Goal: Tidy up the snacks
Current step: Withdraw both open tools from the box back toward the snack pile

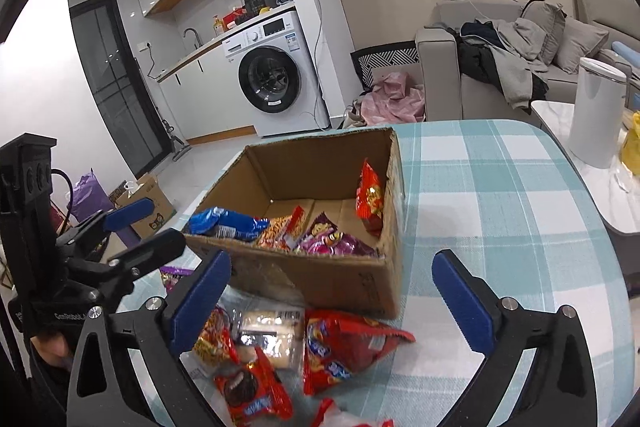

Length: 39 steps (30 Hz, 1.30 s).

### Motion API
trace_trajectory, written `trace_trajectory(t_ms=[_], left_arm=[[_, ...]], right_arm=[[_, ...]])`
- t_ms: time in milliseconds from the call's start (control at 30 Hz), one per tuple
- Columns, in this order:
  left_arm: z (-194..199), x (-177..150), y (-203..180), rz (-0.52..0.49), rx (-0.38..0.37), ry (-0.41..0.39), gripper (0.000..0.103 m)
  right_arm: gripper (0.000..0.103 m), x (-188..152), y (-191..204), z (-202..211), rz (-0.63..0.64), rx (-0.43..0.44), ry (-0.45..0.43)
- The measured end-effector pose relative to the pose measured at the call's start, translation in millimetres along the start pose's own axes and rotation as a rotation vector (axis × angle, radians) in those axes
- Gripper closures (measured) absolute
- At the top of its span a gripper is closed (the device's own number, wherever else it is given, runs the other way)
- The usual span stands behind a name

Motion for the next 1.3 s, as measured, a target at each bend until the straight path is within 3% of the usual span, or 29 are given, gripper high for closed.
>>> trace_trajectory(t_ms=[400,967,1300], left_arm=[[41.7,-31.7,2.9,0.003,0.015,0.015,0.001],[34.4,-65.8,4.1,-0.004,0.01,0.097,0.001],[28.0,-83.0,1.8,-0.015,-0.028,0.153,0.001]], right_arm=[[0.0,-26.4,-3.8,17.7,0.005,-0.027,0.042],[0.0,-60.1,-14.6,14.8,-0.002,-0.045,0.136],[0.0,-77.2,-13.5,16.6,0.015,-0.059,0.182]])
Point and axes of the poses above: each gripper's, at about its wrist camera, not at the fingertips, and z roughly against the way its jaws point, y to its left, x to its top, the point moved 1 cm from there along -z, roughly the way its jaws point, and after that the axes turned 2 degrees about -x, right-handed, at the moved point
